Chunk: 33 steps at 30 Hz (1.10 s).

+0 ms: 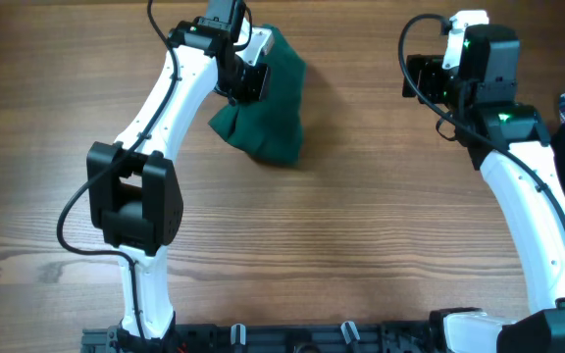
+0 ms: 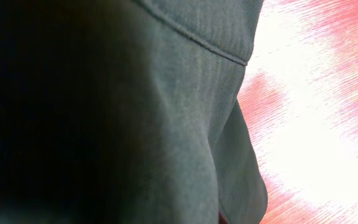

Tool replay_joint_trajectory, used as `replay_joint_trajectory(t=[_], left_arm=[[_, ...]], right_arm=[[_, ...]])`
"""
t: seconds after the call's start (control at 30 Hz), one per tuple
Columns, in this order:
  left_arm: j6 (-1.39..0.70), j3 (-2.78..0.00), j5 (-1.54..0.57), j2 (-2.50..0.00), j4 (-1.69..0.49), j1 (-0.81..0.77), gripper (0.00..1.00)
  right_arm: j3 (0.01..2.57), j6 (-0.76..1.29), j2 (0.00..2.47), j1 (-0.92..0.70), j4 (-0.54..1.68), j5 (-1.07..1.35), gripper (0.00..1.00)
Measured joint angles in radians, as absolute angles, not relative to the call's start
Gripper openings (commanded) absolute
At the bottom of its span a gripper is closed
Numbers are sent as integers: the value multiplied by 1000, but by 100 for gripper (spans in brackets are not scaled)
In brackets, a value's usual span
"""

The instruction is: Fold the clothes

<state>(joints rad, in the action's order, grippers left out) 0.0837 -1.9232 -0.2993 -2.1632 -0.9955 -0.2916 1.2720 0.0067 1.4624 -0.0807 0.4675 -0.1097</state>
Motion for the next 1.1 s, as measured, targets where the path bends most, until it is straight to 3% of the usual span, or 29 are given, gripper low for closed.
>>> replay_joint_trajectory(t=[0.23, 0.53, 1.1], left_arm=[[84, -1923, -291, -2163, -1009, -292, 4], [104, -1923, -123, -2163, -1029, -266, 4], [381, -1923, -18, -2163, -982, 153, 4]], right_arm=[[1272, 7, 1462, -81, 468, -110, 100], [1272, 7, 1462, -81, 468, -110, 100], [1272, 7, 1462, -81, 468, -110, 100]])
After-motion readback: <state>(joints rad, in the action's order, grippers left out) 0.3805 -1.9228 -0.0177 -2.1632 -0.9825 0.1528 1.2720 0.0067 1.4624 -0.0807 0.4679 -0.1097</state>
